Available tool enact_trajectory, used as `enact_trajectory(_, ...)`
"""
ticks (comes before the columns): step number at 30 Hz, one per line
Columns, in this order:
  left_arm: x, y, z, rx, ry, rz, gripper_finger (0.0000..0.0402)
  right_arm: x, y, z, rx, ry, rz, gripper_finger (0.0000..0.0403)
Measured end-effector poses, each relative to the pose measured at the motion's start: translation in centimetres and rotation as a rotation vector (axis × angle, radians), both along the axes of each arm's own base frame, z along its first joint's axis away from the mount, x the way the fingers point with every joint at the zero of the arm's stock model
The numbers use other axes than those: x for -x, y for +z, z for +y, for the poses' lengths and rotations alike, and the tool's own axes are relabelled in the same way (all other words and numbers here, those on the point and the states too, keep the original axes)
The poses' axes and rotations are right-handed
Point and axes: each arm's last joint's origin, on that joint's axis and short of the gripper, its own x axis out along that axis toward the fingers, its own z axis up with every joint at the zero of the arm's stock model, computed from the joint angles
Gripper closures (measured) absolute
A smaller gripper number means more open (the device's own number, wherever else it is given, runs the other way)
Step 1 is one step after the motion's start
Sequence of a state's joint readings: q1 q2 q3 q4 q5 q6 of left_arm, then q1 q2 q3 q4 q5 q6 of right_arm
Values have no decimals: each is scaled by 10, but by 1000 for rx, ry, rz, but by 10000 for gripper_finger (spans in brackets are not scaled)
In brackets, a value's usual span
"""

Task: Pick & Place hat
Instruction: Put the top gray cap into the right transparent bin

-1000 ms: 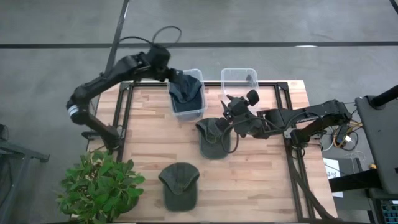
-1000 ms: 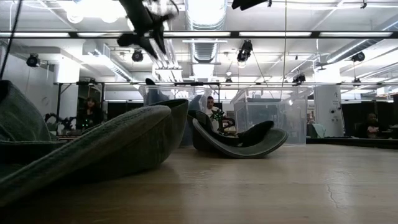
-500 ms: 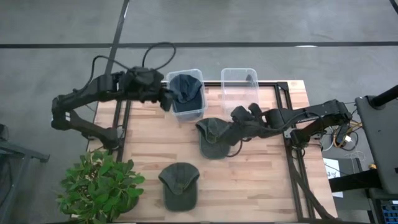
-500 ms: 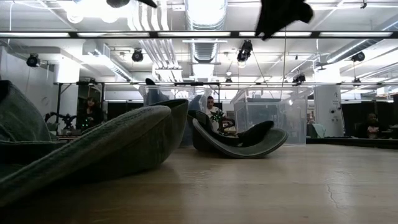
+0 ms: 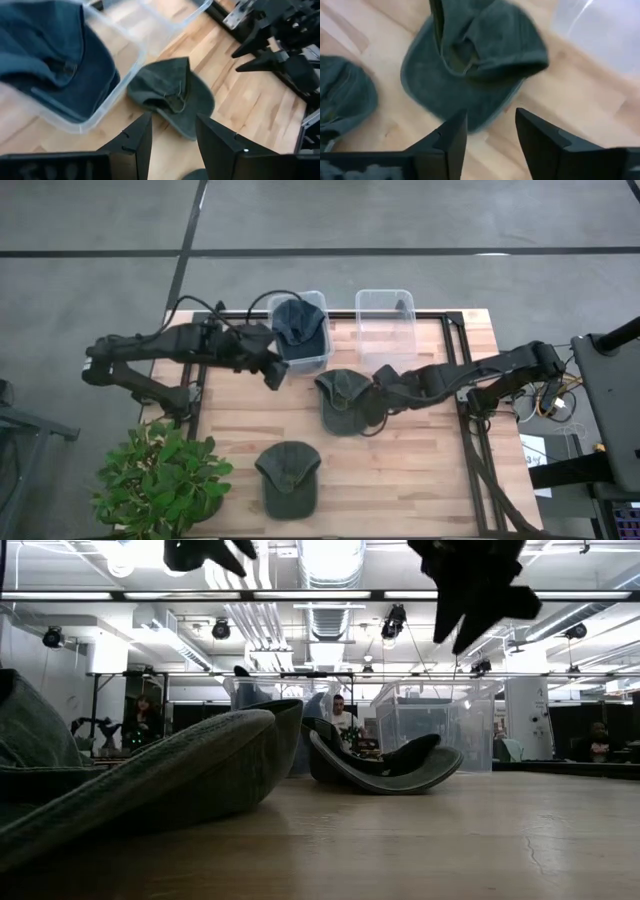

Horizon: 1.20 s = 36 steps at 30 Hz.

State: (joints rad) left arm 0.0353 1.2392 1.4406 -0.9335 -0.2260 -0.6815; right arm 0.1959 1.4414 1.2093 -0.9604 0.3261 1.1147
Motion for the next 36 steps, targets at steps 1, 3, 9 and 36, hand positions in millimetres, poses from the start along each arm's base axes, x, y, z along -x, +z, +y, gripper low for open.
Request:
enact_trajectory(1,-1,-4,0,9,7,8,259,0,-4,0,-23,-5,4,231)
enact_trajectory(3,-2,-10,0,24,19,15,259,1,-14,1,-65,-17,11,215)
enact_trajectory(9,-5,-14,-2,32,13,4,259,4,-42,1,-107,-50,7,174)
enact_trajectory(36,-6,-7,-4,24,-6,-67,259,21,-120,-12,-133,-184,-132,158)
